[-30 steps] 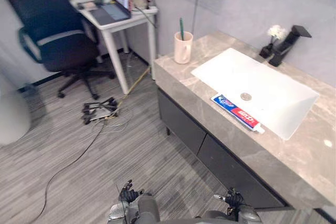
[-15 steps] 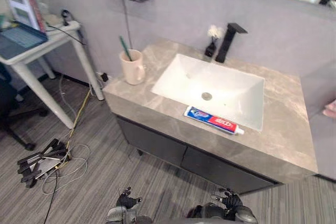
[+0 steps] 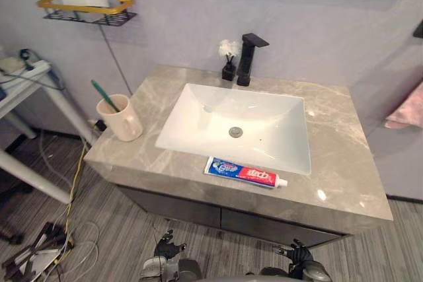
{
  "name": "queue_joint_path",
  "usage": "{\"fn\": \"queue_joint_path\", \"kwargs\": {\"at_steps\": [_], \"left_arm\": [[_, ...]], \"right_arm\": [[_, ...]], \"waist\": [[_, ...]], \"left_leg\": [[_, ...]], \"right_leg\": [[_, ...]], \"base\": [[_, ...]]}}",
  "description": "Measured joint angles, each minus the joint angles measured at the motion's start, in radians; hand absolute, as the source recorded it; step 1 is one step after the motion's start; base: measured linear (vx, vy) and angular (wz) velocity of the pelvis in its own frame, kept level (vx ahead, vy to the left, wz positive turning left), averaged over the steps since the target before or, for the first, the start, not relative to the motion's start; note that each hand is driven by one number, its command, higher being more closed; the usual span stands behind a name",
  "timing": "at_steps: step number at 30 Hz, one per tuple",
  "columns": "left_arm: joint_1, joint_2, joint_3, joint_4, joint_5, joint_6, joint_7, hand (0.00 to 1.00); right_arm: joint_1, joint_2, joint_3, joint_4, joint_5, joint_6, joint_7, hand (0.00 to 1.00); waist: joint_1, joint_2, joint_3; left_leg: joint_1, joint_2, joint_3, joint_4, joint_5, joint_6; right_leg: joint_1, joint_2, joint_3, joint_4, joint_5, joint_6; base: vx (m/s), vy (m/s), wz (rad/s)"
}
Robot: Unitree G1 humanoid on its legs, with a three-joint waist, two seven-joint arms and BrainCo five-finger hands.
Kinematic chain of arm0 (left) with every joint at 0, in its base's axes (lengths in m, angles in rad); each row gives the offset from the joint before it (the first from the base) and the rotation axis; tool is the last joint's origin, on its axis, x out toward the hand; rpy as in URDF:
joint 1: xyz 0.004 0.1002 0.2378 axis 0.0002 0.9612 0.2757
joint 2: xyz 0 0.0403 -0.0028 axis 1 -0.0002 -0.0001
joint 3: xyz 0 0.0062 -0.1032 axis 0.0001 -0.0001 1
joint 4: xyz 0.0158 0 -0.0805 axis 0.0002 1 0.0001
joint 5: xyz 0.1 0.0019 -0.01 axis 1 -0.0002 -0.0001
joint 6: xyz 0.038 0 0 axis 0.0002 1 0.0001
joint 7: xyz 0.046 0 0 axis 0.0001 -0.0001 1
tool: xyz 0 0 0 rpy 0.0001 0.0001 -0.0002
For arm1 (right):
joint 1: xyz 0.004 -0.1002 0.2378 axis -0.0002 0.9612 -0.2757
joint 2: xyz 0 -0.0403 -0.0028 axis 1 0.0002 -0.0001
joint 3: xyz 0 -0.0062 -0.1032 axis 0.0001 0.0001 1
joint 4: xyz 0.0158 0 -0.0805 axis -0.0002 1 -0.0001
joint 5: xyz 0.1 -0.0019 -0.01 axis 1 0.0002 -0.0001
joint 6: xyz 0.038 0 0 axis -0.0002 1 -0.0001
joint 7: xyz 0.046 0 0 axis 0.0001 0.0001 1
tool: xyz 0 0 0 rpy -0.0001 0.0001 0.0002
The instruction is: Organize washtable
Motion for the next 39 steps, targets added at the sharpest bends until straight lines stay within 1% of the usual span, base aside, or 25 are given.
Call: {"fn": "queue_joint_path", "kwargs": {"at_steps": [1, 2, 3, 5, 7, 10, 13, 15, 16, 22, 24, 26, 28, 29, 32, 33, 34, 36, 37, 39], "left_arm": [[-0.003, 0.006, -0.001, 0.002, 0.001, 0.000, 0.004, 0.00], [-0.005, 0.006, -0.001, 0.003, 0.001, 0.000, 0.007, 0.00], [-0.005, 0.007, 0.001, 0.002, 0.001, 0.001, 0.013, 0.00], [-0.003, 0.007, 0.001, 0.003, 0.001, 0.001, 0.015, 0.00], [0.004, 0.004, 0.000, 0.005, 0.001, 0.001, 0.015, 0.00], [0.005, 0.006, 0.001, 0.030, 0.001, 0.002, 0.015, 0.00], [0.007, 0.005, 0.004, 0.042, 0.000, 0.002, 0.017, 0.00], [0.010, 0.004, 0.007, 0.043, 0.000, 0.001, 0.017, 0.00], [0.003, 0.006, 0.040, 0.062, -0.016, -0.001, 0.018, 0.00], [0.002, 0.006, 0.040, 0.062, -0.017, -0.001, 0.019, 0.00], [0.002, 0.006, 0.040, 0.062, -0.033, -0.001, 0.020, 0.00], [0.003, 0.006, 0.040, 0.063, -0.039, -0.001, 0.021, 0.00], [0.002, 0.010, 0.039, 0.063, -0.046, -0.001, 0.022, 0.00], [0.001, 0.012, 0.039, 0.063, -0.054, -0.001, 0.024, 0.00], [-0.003, 0.018, 0.041, 0.062, -0.084, -0.001, 0.042, 0.00], [-0.005, 0.030, 0.042, 0.063, -0.096, 0.000, 0.050, 0.00], [-0.003, 0.038, 0.045, 0.063, -0.105, 0.000, 0.058, 0.00], [0.003, 0.056, 0.051, 0.062, -0.115, 0.000, 0.063, 0.00], [0.002, 0.062, 0.056, 0.061, -0.115, -0.001, 0.063, 0.00], [0.001, 0.061, 0.081, 0.055, -0.114, -0.004, 0.064, 0.00]], "right_arm": [[0.009, 0.009, -0.001, -0.001, 0.000, 0.000, 0.000, 0.00], [0.017, 0.014, -0.001, -0.001, 0.000, 0.000, 0.000, 0.00], [0.021, 0.019, -0.001, -0.001, 0.000, 0.000, 0.000, 0.00], [0.026, 0.022, -0.002, -0.001, 0.000, 0.000, 0.000, 0.00], [0.030, 0.022, -0.007, -0.001, 0.000, -0.001, -0.001, 0.00], [0.032, 0.021, -0.028, -0.001, 0.001, -0.001, -0.006, 0.00], [0.034, 0.020, -0.042, 0.001, 0.001, -0.001, -0.017, 0.00], [0.033, 0.019, -0.042, 0.006, 0.001, -0.002, -0.019, 0.00], [0.029, 0.008, -0.045, 0.044, 0.009, -0.002, -0.019, 0.00], [0.029, 0.007, -0.045, 0.044, 0.011, -0.003, -0.019, 0.00], [0.031, 0.007, -0.047, 0.047, 0.043, -0.003, -0.019, 0.00], [0.029, 0.007, -0.049, 0.047, 0.078, -0.004, -0.018, 0.00], [0.028, 0.007, -0.051, 0.047, 0.119, -0.008, -0.019, 0.00], [0.029, 0.006, -0.058, 0.049, 0.147, -0.010, -0.019, 0.00], [0.022, -0.004, -0.108, 0.049, 0.214, -0.011, -0.027, 0.00], [0.006, -0.019, -0.145, 0.047, 0.258, -0.012, -0.043, 0.00], [-0.001, -0.030, -0.172, 0.046, 0.273, -0.015, -0.047, 0.00], [-0.015, -0.055, -0.238, 0.021, 0.285, -0.018, -0.055, 0.00], [-0.028, -0.079, -0.264, 0.019, 0.287, 0.000, -0.070, 0.00], [-0.009, -0.085, -0.295, -0.003, 0.287, 0.002, -0.083, 0.00]], "waist": [[-0.003, -0.014, -0.010], [-0.006, -0.018, -0.012], [-0.004, -0.027, -0.017], [-0.004, -0.029, -0.020], [-0.006, -0.025, -0.025], [-0.007, -0.016, -0.033], [-0.007, -0.009, -0.036], [-0.006, -0.010, -0.038], [0.017, -0.015, -0.041], [0.017, -0.012, -0.038], [0.017, -0.011, -0.037], [0.017, -0.017, -0.033], [0.015, -0.015, -0.031], [0.014, -0.025, -0.036], [0.014, -0.023, -0.023], [0.013, -0.022, -0.015], [0.013, -0.022, -0.013], [0.013, -0.023, -0.012], [0.013, -0.023, -0.012], [0.011, -0.024, -0.011]], "left_leg": [[0.008, -0.013, 0.009, -0.013, 0.003, 0.005], [0.009, -0.015, 0.011, -0.013, 0.002, 0.006], [0.017, -0.030, 0.017, -0.018, 0.002, 0.007], [0.054, -0.055, 0.024, -0.039, 0.006, 0.017], [0.083, -0.067, 0.028, -0.065, 0.011, 0.025], [0.094, -0.080, 0.030, -0.101, 0.022, 0.042], [0.117, -0.080, 0.029, -0.130, 0.026, 0.047], [0.134, -0.083, 0.030, -0.157, 0.037, 0.048], [0.164, -0.115, -0.022, -0.236, 0.084, 0.061], [0.163, -0.115, -0.019, -0.238, 0.084, 0.061], [0.160, -0.113, -0.008, -0.249, 0.084, 0.060], [0.158, -0.113, 0.004, -0.275, 0.086, 0.057], [0.150, -0.114, 0.011, -0.300, 0.097, 0.060], [0.145, -0.115, 0.018, -0.313, 0.103, 0.059], [0.138, -0.114, 0.025, -0.335, 0.116, 0.062], [0.132, -0.117, 0.041, -0.335, 0.116, 0.062], [0.132, -0.117, 0.052, -0.335, 0.116, 0.062], [0.140, -0.117, 0.069, -0.335, 0.116, 0.061], [0.146, -0.117, 0.077, -0.334, 0.116, 0.061], [0.150, -0.118, 0.086, -0.334, 0.115, 0.060]], "right_leg": [[0.010, -0.008, 0.005, -0.037, 0.019, 0.013], [0.018, -0.011, 0.006, -0.052, 0.026, 0.019], [0.028, -0.024, 0.009, -0.068, 0.031, 0.026], [0.063, -0.042, 0.016, -0.092, 0.036, 0.033], [0.089, -0.052, 0.019, -0.114, 0.040, 0.042], [0.089, -0.057, 0.019, -0.127, 0.046, 0.047], [0.099, -0.053, 0.022, -0.136, 0.052, 0.045], [0.115, -0.051, 0.024, -0.155, 0.064, 0.043], [0.125, -0.058, 0.036, -0.221, 0.110, 0.048], [0.122, -0.058, 0.037, -0.221, 0.110, 0.048], [0.110, -0.060, 0.044, -0.223, 0.108, 0.053], [0.095, -0.061, 0.045, -0.227, 0.107, 0.056], [0.081, -0.063, 0.044, -0.231, 0.108, 0.059], [0.073, -0.065, 0.038, -0.238, 0.110, 0.065], [0.075, -0.076, 0.019, -0.263, 0.122, 0.078], [0.071, -0.080, 0.017, -0.268, 0.125, 0.082], [0.071, -0.081, 0.016, -0.270, 0.128, 0.087], [0.076, -0.085, 0.011, -0.270, 0.132, 0.093], [0.082, -0.088, 0.005, -0.270, 0.138, 0.102], [0.087, -0.091, -0.011, -0.267, 0.142, 0.104]], "base": [[0.19, 0.156, -0.24], [0.11, 0.116, -0.09], [0.15, 0.173, -0.05], [0.12, 0.148, -0.03], [0.07, 0.083, -0.01], [0.02, 0.028, 0.00], [-0.01, -0.003, -0.03], [-0.04, -0.005, -0.05], [0.00, 0.000, 0.00], [0.00, 0.000, -0.01], [0.00, 0.000, -0.11], [0.01, -0.005, -0.17], [0.03, -0.002, -0.07], [0.09, 0.009, 0.10], [0.15, 0.032, 0.11], [0.14, 0.044, -0.03], [0.17, 0.055, -0.06], [0.13, 0.047, -0.08], [0.12, 0.043, -0.02], [0.10, 0.043, 0.05]]}}
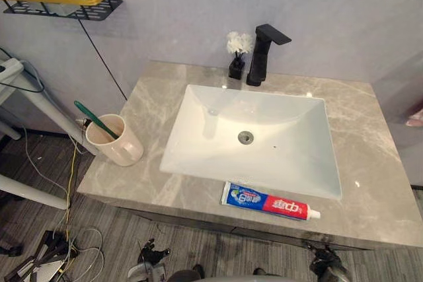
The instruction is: Organize washtable
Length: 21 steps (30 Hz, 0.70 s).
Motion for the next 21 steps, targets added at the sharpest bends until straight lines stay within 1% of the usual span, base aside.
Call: {"fn": "queue_joint_path", "kwargs": {"at_steps": [3, 4, 8, 9, 11, 14, 18, 21], "left_arm": [[0.013, -0.006, 0.020, -0.009, 0.000, 0.000, 0.002, 0.00], [0.026, -0.014, 0.036, -0.024, 0.000, -0.001, 0.003, 0.00], [0.033, -0.018, 0.047, -0.029, 0.000, -0.001, 0.005, 0.00], [0.036, -0.019, 0.047, -0.040, 0.000, -0.001, 0.007, 0.00], [0.045, -0.020, 0.047, -0.055, 0.000, -0.001, 0.010, 0.00], [0.045, -0.029, 0.046, -0.056, 0.000, -0.001, 0.016, 0.00], [0.046, -0.046, 0.042, -0.056, 0.000, 0.001, 0.016, 0.00], [0.047, -0.047, 0.024, -0.056, 0.000, 0.002, 0.016, 0.00]], "right_arm": [[0.017, 0.001, -0.036, -0.054, -0.003, 0.016, -0.010, 0.00], [0.027, 0.005, -0.049, -0.094, -0.012, 0.024, -0.021, 0.00], [0.074, 0.015, -0.149, -0.249, -0.022, 0.024, -0.072, 0.00], [0.082, 0.015, -0.164, -0.294, -0.025, 0.022, -0.082, 0.00], [0.086, 0.015, -0.169, -0.347, -0.050, 0.022, -0.090, 0.00], [0.091, 0.016, -0.182, -0.397, -0.063, 0.022, -0.093, 0.00], [0.085, 0.017, -0.181, -0.477, -0.073, 0.022, -0.094, 0.00], [0.085, 0.017, -0.180, -0.555, -0.100, 0.020, -0.097, 0.00]], "waist": [[-0.010, 0.000, 0.002], [-0.025, 0.001, 0.003], [-0.031, 0.001, 0.008], [-0.039, -0.002, 0.011], [-0.052, -0.006, 0.015], [-0.057, -0.005, 0.016], [-0.074, 0.004, 0.021], [-0.076, 0.011, 0.023]], "left_leg": [[0.006, 0.000, 0.017, 0.002, -0.001, -0.002], [0.009, 0.000, 0.024, 0.004, -0.002, -0.003], [0.014, -0.009, 0.030, 0.008, -0.002, -0.004], [0.015, -0.012, 0.030, 0.009, -0.002, -0.004], [0.015, -0.013, 0.030, 0.010, -0.002, -0.004], [0.015, -0.012, 0.031, 0.012, -0.002, -0.004], [0.013, -0.012, 0.031, 0.011, -0.002, -0.003], [0.013, -0.012, 0.040, 0.011, -0.003, -0.003]], "right_leg": [[0.000, -0.003, 0.001, 0.005, 0.016, 0.004], [0.000, -0.005, 0.001, 0.010, 0.022, 0.009], [-0.001, -0.017, -0.002, 0.029, 0.025, 0.010], [-0.002, -0.020, -0.004, 0.030, 0.025, 0.010], [-0.003, -0.022, -0.010, 0.036, 0.025, 0.010], [-0.005, -0.022, -0.024, 0.040, 0.025, 0.010], [-0.007, -0.022, -0.027, 0.040, 0.025, 0.010], [-0.008, -0.021, -0.027, 0.035, 0.024, 0.009]], "base": [[0.08, 0.041, -0.07], [0.04, 0.027, -0.07], [0.01, 0.011, -0.02], [0.00, -0.005, 0.07], [-0.03, -0.026, 0.05], [-0.06, -0.047, 0.00], [-0.10, -0.050, -0.01], [-0.16, -0.045, -0.04]]}}
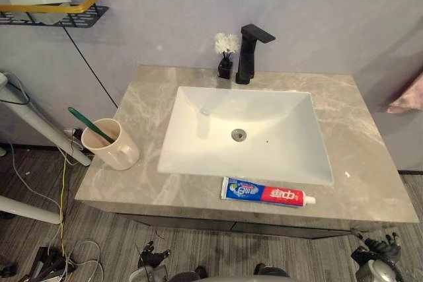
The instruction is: Organize washtable
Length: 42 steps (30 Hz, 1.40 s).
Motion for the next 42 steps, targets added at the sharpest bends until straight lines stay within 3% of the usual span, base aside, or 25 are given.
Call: {"fn": "queue_joint_path", "kwargs": {"at_steps": [10, 15, 20, 23, 25, 27, 28, 30, 33, 39, 42], "left_arm": [[0.034, 0.002, -0.057, -0.001, -0.004, 0.001, -0.003, 0.00], [0.042, 0.018, -0.066, 0.003, 0.001, 0.000, -0.026, 0.00], [0.044, 0.032, -0.097, 0.004, 0.007, -0.001, -0.045, 0.00], [0.043, 0.033, -0.114, 0.004, 0.008, -0.002, -0.047, 0.00], [0.043, 0.031, -0.132, 0.004, 0.008, -0.004, -0.047, 0.00], [0.042, 0.032, -0.148, 0.004, 0.006, -0.011, -0.050, 0.00], [0.040, 0.032, -0.151, 0.004, 0.006, -0.012, -0.052, 0.00], [0.037, 0.034, -0.159, -0.004, 0.003, -0.019, -0.064, 0.00], [0.033, 0.045, -0.191, -0.012, 0.003, -0.028, -0.066, 0.00], [0.032, 0.057, -0.195, -0.008, 0.014, -0.030, -0.089, 0.00], [0.022, 0.064, -0.211, -0.007, 0.014, -0.033, -0.091, 0.00]], "right_arm": [[0.065, -0.007, -0.050, -0.378, -0.057, -0.006, -0.013, 0.00], [0.064, -0.128, -0.164, -0.586, -0.094, -0.034, -0.013, 0.00], [-0.010, -0.223, -0.171, -0.673, -0.110, -0.068, -0.011, 0.00], [-0.127, -0.350, -0.036, -0.692, -0.105, -0.093, 0.010, 0.00], [-0.240, -0.488, 0.157, -0.689, -0.066, -0.127, 0.054, 0.00], [-0.346, -0.564, 0.328, -0.676, -0.003, -0.162, 0.106, 0.00], [-0.364, -0.576, 0.366, -0.665, 0.015, -0.173, 0.125, 0.00], [-0.333, -0.579, 0.436, -0.625, 0.061, -0.203, 0.179, 0.00], [-0.255, -0.562, 0.514, -0.556, 0.060, -0.184, 0.261, 0.00], [-0.228, -0.555, 0.688, -0.545, 0.035, -0.183, 0.414, 0.00], [-0.226, -0.566, 0.782, -0.546, 0.004, -0.185, 0.471, 0.00]], "waist": [[-0.005, 0.017, -0.011], [-0.008, 0.004, -0.029], [-0.011, -0.016, -0.056], [-0.010, -0.015, -0.062], [-0.001, -0.008, -0.065], [0.006, -0.006, -0.067], [0.006, -0.006, -0.068], [0.034, -0.013, -0.070], [0.051, -0.016, -0.065], [0.032, -0.024, -0.056], [0.046, -0.031, -0.049]], "left_leg": [[0.036, -0.001, 0.018, -0.043, 0.030, 0.015], [0.040, -0.002, 0.022, -0.058, 0.047, 0.027], [0.053, -0.003, 0.028, -0.055, 0.050, 0.030], [0.054, -0.003, 0.033, -0.056, 0.047, 0.031], [0.064, -0.001, 0.042, -0.058, 0.046, 0.030], [0.070, 0.000, 0.040, -0.074, 0.048, 0.030], [0.071, 0.000, 0.040, -0.076, 0.049, 0.028], [0.074, -0.001, 0.028, -0.078, 0.057, 0.025], [0.068, -0.005, 0.013, -0.081, 0.064, 0.026], [0.068, -0.005, -0.013, -0.079, 0.064, 0.026], [0.066, -0.005, -0.013, -0.077, 0.064, 0.026]], "right_leg": [[0.030, 0.002, -0.022, -0.018, -0.012, -0.021], [0.031, 0.006, -0.020, -0.035, 0.011, -0.023], [0.047, 0.007, -0.019, -0.045, 0.013, -0.024], [0.051, 0.008, -0.010, -0.049, 0.017, -0.024], [0.055, 0.010, 0.000, -0.049, 0.017, -0.025], [0.058, 0.012, -0.003, -0.048, 0.017, -0.025], [0.055, 0.013, -0.004, -0.048, 0.017, -0.025], [0.054, 0.018, -0.020, -0.050, 0.017, -0.025], [0.061, 0.016, -0.031, -0.051, 0.017, -0.025], [0.075, 0.017, -0.056, -0.053, 0.015, -0.022], [0.080, 0.016, -0.055, -0.052, 0.013, -0.022]], "base": [[-0.14, -0.034, 0.01], [0.02, 0.009, -0.02], [0.06, 0.013, -0.03], [-0.05, 0.006, -0.10], [-0.09, 0.003, -0.10], [-0.07, -0.006, 0.04], [-0.06, -0.007, 0.11], [0.00, -0.013, 0.18], [0.04, 0.003, 0.15], [0.00, -0.003, 0.09], [-0.06, 0.003, 0.03]]}}
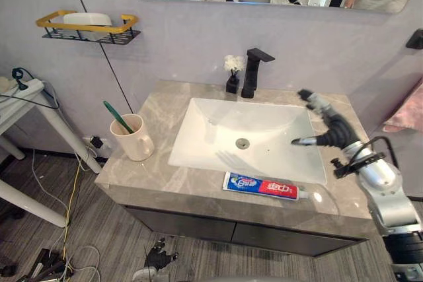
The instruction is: Organize washtable
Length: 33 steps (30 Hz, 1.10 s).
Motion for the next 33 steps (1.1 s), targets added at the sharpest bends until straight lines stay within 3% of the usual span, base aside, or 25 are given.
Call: {"fn": "queue_joint_path", "kwargs": {"at_steps": [11, 15, 18, 26, 33], "left_arm": [[-0.051, 0.028, -0.100, 0.045, 0.003, -0.001, -0.018, 0.00], [-0.081, 0.033, -0.139, 0.063, 0.007, 0.001, -0.017, 0.00], [-0.090, 0.032, -0.149, 0.070, 0.006, 0.003, -0.017, 0.00], [-0.098, 0.028, -0.177, 0.076, -0.003, 0.008, -0.018, 0.00], [-0.098, 0.028, -0.178, 0.076, -0.012, 0.012, -0.019, 0.00]], "right_arm": [[0.000, -0.076, 0.313, 0.000, -0.096, -0.009, 0.089, 0.00], [-0.007, -0.105, 0.393, 0.001, -0.187, -0.010, 0.099, 0.00], [-0.011, -0.105, 0.411, 0.001, -0.256, -0.013, 0.094, 0.00], [-0.011, -0.113, 0.410, 0.002, -0.461, -0.034, 0.031, 0.00], [-0.010, -0.102, 0.379, 0.006, -0.507, -0.039, 0.012, 0.00]], "waist": [[0.009, -0.004, 0.008], [0.010, -0.016, 0.024], [0.010, -0.023, 0.029], [0.007, -0.013, 0.035], [0.007, -0.010, 0.035]], "left_leg": [[-0.001, 0.000, -0.002, -0.005, 0.001, 0.000], [0.001, 0.000, -0.002, -0.002, 0.001, 0.000], [0.000, 0.000, -0.002, 0.004, 0.000, 0.000], [-0.006, 0.002, 0.000, 0.008, 0.000, 0.000], [-0.015, 0.001, 0.000, 0.008, 0.000, 0.000]], "right_leg": [[-0.001, 0.001, -0.003, 0.001, -0.004, 0.002], [-0.002, 0.001, -0.003, 0.000, -0.004, 0.002], [-0.001, 0.001, -0.004, 0.001, -0.004, 0.002], [-0.002, 0.001, -0.001, 0.002, -0.004, 0.002], [-0.009, 0.002, -0.001, 0.001, -0.003, 0.002]], "base": [[-0.02, 0.004, 0.01], [0.00, 0.000, 0.00], [0.00, 0.000, 0.00], [-0.02, 0.004, 0.00], [0.00, 0.000, 0.00]]}}
